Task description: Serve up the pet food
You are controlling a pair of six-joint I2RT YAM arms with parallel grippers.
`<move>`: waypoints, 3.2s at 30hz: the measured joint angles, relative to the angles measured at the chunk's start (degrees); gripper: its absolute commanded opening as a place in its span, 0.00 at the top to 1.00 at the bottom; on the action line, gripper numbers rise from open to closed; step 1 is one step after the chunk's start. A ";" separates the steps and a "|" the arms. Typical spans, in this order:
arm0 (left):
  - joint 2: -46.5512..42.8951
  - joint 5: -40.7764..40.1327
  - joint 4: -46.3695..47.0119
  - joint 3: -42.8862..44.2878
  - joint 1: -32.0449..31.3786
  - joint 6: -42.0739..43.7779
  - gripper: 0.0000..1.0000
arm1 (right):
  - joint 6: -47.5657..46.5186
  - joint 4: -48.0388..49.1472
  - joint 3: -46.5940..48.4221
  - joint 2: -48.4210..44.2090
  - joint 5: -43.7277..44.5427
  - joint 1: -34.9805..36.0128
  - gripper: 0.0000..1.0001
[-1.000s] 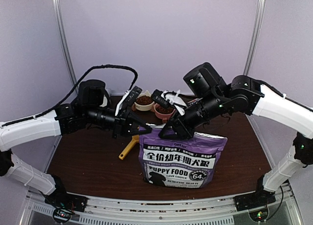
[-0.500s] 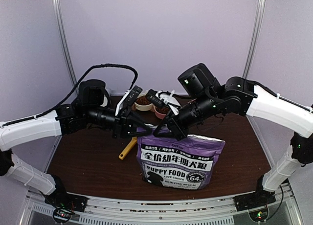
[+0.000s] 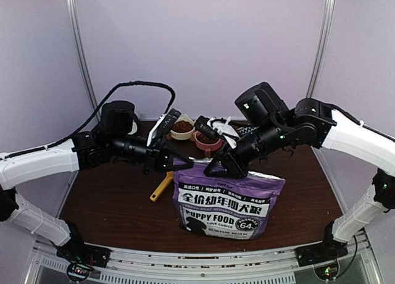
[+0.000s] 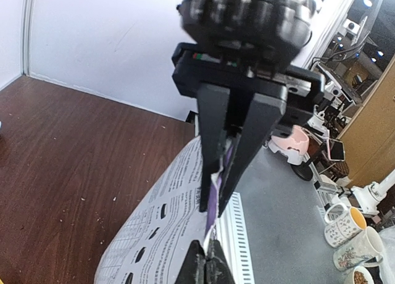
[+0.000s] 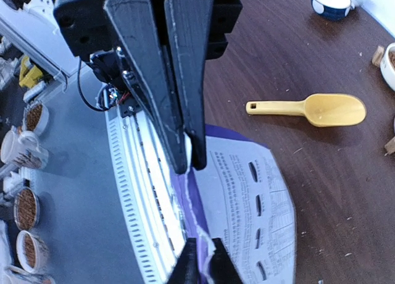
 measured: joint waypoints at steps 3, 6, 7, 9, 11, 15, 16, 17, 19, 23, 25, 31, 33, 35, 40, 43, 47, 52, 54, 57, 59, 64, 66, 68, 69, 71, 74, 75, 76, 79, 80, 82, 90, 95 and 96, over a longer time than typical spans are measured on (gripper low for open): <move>0.17 0.15 0.85 0.09 -0.11 0.00 0.66 | -0.04 -0.57 -0.33 -0.92 0.00 0.02 1.00; 1.07 0.44 0.46 1.09 -0.35 0.42 0.63 | -0.04 -0.70 -0.39 -0.98 0.04 -0.04 1.00; 1.70 0.42 0.22 1.81 -0.52 0.72 0.66 | -0.04 -0.70 -0.39 -0.98 0.04 -0.04 1.00; 2.71 0.44 -0.63 3.08 -1.09 1.22 0.81 | -0.07 -0.68 -0.39 -0.98 0.07 -0.04 1.00; 3.54 0.55 -1.11 3.87 -1.75 1.31 1.00 | -0.04 -0.70 -0.39 -1.01 0.09 -0.04 0.93; 3.76 0.26 -1.79 4.00 -2.05 2.49 1.00 | 0.11 -1.20 -0.81 -1.44 0.76 0.04 0.76; 3.76 0.17 -1.77 4.00 -2.05 2.58 1.00 | 0.44 -1.46 -1.27 -1.81 1.16 -0.04 0.75; 3.76 -0.04 -1.68 4.00 -2.05 2.58 1.00 | 0.52 -1.38 -1.86 -2.34 1.62 -0.04 0.75; 3.74 -0.28 -1.53 4.00 -2.21 2.58 1.00 | 0.72 -1.11 -3.06 -3.67 2.29 -0.13 0.83; 3.72 -1.05 -1.25 3.98 -2.19 2.56 0.99 | 0.81 -2.60 -4.94 -6.45 2.91 -0.13 1.00; 3.72 -1.16 -1.11 3.98 -2.32 2.56 0.71 | 1.22 -2.47 -5.38 -6.84 2.89 -0.09 1.00; 4.15 -1.09 -3.43 5.11 -2.36 3.69 1.00 | 1.44 -2.62 -5.57 -7.13 3.04 -0.15 0.96; 4.39 -1.20 -4.24 5.84 -2.43 4.28 1.00 | 1.49 -2.84 -5.57 -7.19 3.28 -0.15 0.90; 4.39 -1.81 -4.48 5.86 -2.43 5.01 1.00 | 1.66 -3.06 -5.57 -7.32 3.52 -0.13 0.86; 3.67 -2.78 -4.79 5.27 -1.36 5.18 1.00 | 2.14 -4.96 -7.41 -9.81 5.44 -0.22 0.94; 2.75 -3.17 -4.63 4.76 -1.14 5.20 1.00 | 2.45 -4.92 -8.28 -11.23 5.88 -0.20 1.00; 2.45 -3.37 -4.79 4.61 -1.20 5.18 1.00 | 2.91 -4.46 -8.52 -11.26 5.90 -0.13 0.96; 1.99 -3.91 -5.73 4.44 -0.57 5.22 1.00 | 2.99 -5.46 -8.50 -11.43 7.32 -0.17 0.79; 1.25 -4.24 -6.32 4.13 0.31 5.25 1.00 | 2.97 -6.69 -8.50 -11.96 8.48 -0.24 1.00; 0.22 -4.31 -6.62 3.85 0.76 5.42 1.00 | 3.08 -6.88 -8.50 -12.50 9.44 -0.24 1.00; 0.07 -4.33 -6.64 3.85 0.70 5.44 1.00 | 2.93 -6.75 -8.52 -12.55 9.55 -0.20 1.00; -0.26 -4.68 -6.84 3.61 0.90 5.51 1.00 | 2.69 -7.15 -8.52 -12.70 10.91 -0.22 0.75; -0.66 -4.94 -7.28 3.34 1.53 5.60 1.00 | 2.86 -8.11 -8.52 -13.31 12.28 -0.26 0.79; -1.20 -5.40 -8.09 3.10 2.19 5.64 1.00 | 2.73 -9.53 -8.52 -14.16 13.57 -0.31 1.00; -1.42 -5.51 -8.31 2.99 2.45 5.64 1.00 | 2.62 -10.03 -8.55 -14.60 14.12 -0.33 1.00; -1.62 -5.57 -8.33 2.99 2.51 5.64 1.00 | 2.82 -10.08 -8.66 -15.02 14.34 -0.28 1.00; -1.77 -5.66 -8.46 2.78 2.54 5.66 1.00 | 2.49 -9.64 -8.98 -15.02 14.40 -0.24 0.90; -1.81 -5.75 -8.46 2.75 2.54 5.66 1.00 | 2.47 -9.60 -9.01 -15.02 14.43 -0.24 0.81; -1.95 -5.81 -8.46 2.69 2.54 5.66 1.00 | 2.56 -9.55 -9.01 -15.02 14.45 -0.24 0.77; -2.89 -6.29 -8.98 2.08 2.93 5.66 1.00 | 2.62 -9.97 -9.16 -15.17 15.50 -0.37 0.88; -3.19 -6.40 -9.22 1.95 3.10 5.66 1.00 | 2.60 -10.14 -9.27 -15.28 15.76 -0.39 0.99; -3.65 -6.69 -9.33 1.84 3.32 5.66 1.00 | 2.36 -10.19 -9.31 -15.43 16.06 -0.39 1.00; -4.31 -7.30 -9.53 1.29 3.41 5.95 1.00 | 2.62 -8.76 -10.34 -16.02 15.50 -0.37 0.74; -5.75 -7.91 -10.93 0.81 4.22 6.08 1.00 | 2.62 -7.80 -12.13 -17.44 15.56 -0.81 1.00; -5.97 -8.02 -11.15 0.79 4.24 6.08 1.00 | 3.17 -7.39 -12.37 -17.53 15.37 -0.83 1.00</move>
